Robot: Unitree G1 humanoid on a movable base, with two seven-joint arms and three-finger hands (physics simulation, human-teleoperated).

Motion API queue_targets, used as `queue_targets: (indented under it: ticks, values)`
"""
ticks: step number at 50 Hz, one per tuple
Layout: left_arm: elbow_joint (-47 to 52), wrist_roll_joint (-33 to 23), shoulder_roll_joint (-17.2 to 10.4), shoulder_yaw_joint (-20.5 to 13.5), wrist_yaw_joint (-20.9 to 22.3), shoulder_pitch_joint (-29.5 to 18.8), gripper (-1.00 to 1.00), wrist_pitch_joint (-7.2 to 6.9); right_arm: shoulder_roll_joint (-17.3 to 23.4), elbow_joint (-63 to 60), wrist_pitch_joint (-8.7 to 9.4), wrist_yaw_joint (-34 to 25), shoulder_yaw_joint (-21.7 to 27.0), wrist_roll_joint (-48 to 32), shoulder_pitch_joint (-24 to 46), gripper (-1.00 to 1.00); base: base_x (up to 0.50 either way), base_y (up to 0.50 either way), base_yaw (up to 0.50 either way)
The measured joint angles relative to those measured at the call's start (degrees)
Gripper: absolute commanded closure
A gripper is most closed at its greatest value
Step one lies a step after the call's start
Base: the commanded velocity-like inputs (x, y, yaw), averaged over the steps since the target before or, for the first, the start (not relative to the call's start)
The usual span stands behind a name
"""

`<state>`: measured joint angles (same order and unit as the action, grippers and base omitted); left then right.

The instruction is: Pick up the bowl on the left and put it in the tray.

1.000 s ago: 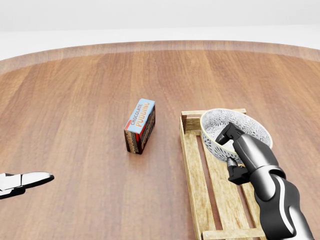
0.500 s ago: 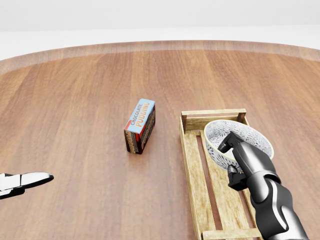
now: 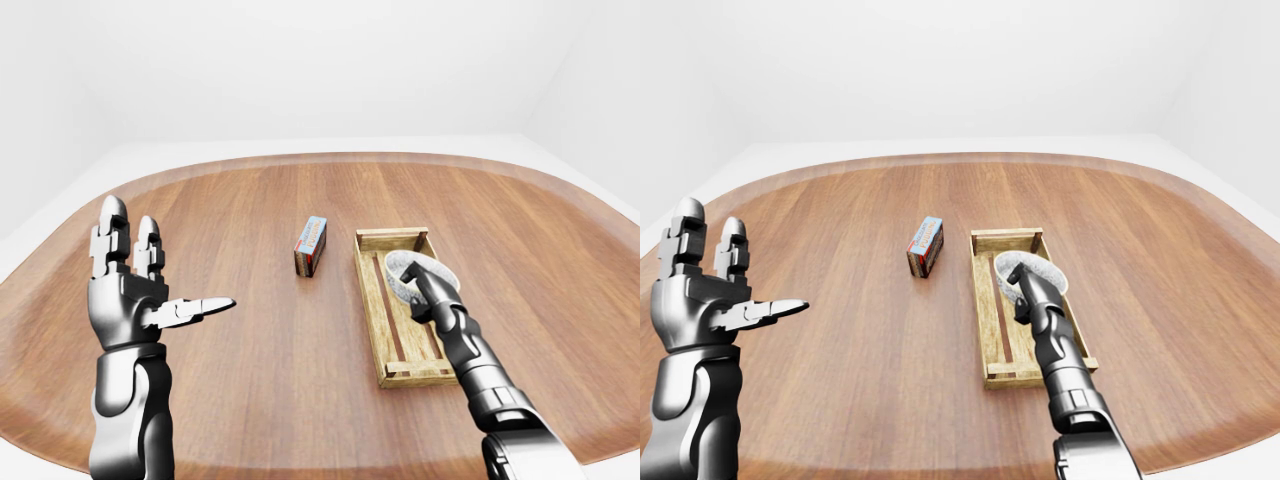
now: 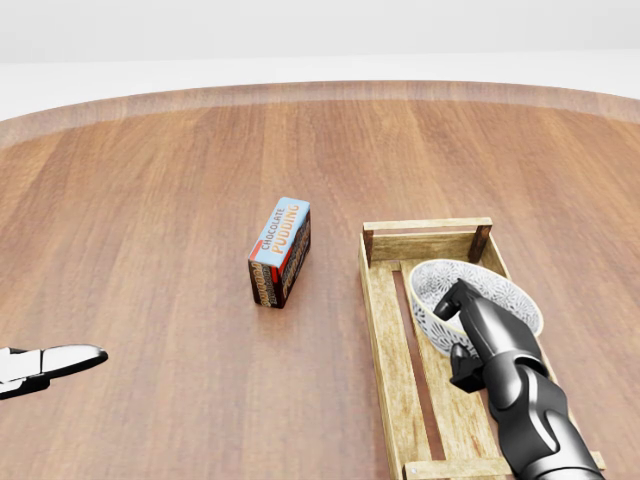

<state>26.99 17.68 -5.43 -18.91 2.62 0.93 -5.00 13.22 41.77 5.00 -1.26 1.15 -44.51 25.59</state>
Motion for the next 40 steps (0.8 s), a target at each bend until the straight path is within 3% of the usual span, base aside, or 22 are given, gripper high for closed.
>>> queue_targets:
  ticks: [35,37,38,39,40]
  values:
    - [0.1,0.0,0.0,0.1,0.0,0.0,-1.0,0.0,-1.2,11.4,-0.01,5.0,-2.4,-1.3,5.0,1.0,0.0,0.0,0.0]
    - [0.1,0.0,0.0,0.1,0.0,0.0,-1.0,0.0,-1.2,11.7,0.0,5.1,-2.4,-1.3,5.1,0.54,0.0,0.0,0.0]
    - [0.1,0.0,0.0,0.1,0.0,0.0,-1.0,0.0,-1.3,11.8,0.0,5.1,-2.4,-1.2,5.2,-0.63,0.0,0.0,0.0]
    - [0.1,0.0,0.0,0.1,0.0,0.0,-1.0,0.0,-1.3,11.9,0.0,5.1,-2.4,-1.1,5.2,-0.89,0.0,0.0,0.0]
    - [0.1,0.0,0.0,0.1,0.0,-0.1,-1.0,0.0,-1.3,12.1,0.0,5.1,-2.3,-1.0,5.2,-1.0,0.0,0.0,0.0]
